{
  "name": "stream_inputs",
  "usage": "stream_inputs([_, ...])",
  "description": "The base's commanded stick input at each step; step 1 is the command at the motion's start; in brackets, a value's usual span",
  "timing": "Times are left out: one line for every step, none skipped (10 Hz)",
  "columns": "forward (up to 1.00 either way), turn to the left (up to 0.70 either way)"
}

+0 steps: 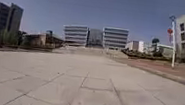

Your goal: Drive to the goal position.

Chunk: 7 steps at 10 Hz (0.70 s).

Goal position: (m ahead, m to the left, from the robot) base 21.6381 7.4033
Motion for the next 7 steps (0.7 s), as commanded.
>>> stream_inputs([0.70,0.00])
stream_inputs([0.70,0.00])
stream_inputs([0.70,0.00])
stream_inputs([0.70,0.00])
stream_inputs([0.70,0.00])
stream_inputs([0.70,0.00])
stream_inputs([0.70,0.00])
